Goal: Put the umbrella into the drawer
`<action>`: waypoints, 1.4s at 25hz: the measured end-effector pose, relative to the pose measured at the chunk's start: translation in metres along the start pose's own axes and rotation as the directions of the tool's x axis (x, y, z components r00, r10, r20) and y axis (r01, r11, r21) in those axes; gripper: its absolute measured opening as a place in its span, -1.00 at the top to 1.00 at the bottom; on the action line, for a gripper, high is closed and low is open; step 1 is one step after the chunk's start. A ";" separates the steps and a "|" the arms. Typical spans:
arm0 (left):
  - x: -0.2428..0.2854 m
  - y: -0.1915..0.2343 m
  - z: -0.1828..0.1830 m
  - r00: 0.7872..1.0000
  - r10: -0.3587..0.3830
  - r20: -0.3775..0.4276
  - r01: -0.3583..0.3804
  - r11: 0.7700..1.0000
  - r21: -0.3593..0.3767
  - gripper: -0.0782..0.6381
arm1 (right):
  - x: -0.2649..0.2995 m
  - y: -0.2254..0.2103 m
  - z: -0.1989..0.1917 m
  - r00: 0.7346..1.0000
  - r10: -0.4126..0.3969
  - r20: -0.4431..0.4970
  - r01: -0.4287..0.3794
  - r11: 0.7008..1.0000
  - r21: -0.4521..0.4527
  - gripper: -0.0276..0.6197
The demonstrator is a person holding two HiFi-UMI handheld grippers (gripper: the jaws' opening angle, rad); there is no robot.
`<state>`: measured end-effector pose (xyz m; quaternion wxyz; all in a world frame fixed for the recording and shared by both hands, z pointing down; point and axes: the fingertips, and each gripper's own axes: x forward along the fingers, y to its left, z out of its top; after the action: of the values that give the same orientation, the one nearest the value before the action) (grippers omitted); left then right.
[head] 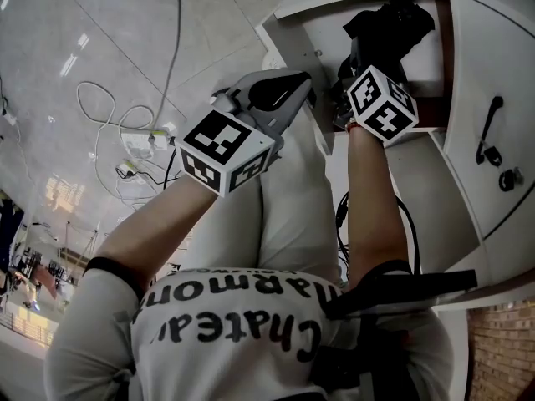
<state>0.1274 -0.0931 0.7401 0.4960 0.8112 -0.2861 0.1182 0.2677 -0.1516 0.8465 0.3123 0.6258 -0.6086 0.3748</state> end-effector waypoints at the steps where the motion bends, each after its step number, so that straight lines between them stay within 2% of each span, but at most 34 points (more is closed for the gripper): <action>1: 0.001 -0.001 0.000 1.000 -0.004 -0.001 0.004 1.000 0.001 0.74 | 0.001 0.000 0.000 1.000 -0.002 -0.001 0.002 1.000 0.005 0.13; 18: 0.002 0.002 0.009 1.000 -0.019 0.016 0.019 1.000 0.012 0.74 | 0.007 -0.006 0.000 1.000 0.014 0.027 -0.015 0.999 0.039 0.13; 23: 0.001 0.007 0.012 1.000 -0.004 0.031 0.004 1.000 0.008 0.74 | 0.009 -0.005 -0.001 0.998 -0.056 0.029 0.056 0.998 -0.011 0.13; 29: -0.005 0.020 0.015 0.999 0.021 0.046 -0.022 1.000 0.020 0.74 | 0.010 -0.005 -0.002 0.994 -0.100 0.052 0.103 0.992 -0.075 0.13; 35: -0.008 0.020 0.009 0.999 0.008 0.042 -0.010 0.999 0.042 0.74 | 0.013 -0.004 -0.007 0.979 -0.195 0.059 0.203 0.957 -0.208 0.13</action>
<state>0.1083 -0.1052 0.7466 0.4722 0.8225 -0.2976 0.1094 0.2709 -0.1521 0.8617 0.4021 0.6538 -0.5851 0.2619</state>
